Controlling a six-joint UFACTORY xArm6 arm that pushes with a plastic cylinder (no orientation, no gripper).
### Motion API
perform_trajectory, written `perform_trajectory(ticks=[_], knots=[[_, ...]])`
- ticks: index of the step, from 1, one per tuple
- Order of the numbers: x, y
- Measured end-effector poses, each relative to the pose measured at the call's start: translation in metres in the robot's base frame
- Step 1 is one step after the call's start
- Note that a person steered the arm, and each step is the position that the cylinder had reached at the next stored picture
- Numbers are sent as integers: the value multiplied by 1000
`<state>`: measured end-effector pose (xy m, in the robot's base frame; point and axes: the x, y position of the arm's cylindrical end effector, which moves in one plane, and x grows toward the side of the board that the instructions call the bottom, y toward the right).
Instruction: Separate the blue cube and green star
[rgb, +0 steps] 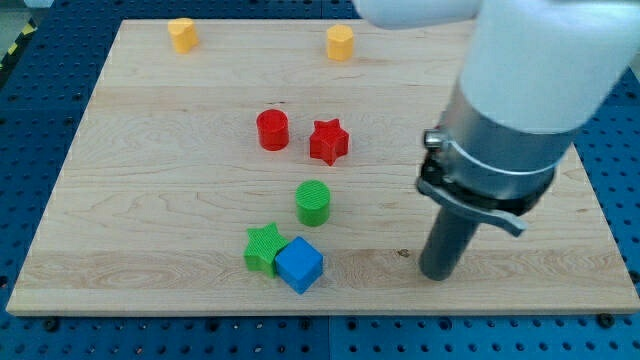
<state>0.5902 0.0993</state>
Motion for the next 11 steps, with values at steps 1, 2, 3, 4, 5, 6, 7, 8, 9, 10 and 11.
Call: perform_trajectory(ticks=[1,2,3,4,5,6,7,8,9,10,11], knots=[[25,-14],[29,-35],[29,-41],[28,-67],[29,-73],[29,-121],[28,-186],[20,-160],[-3,-139],[-18,-147],[-18,-139]])
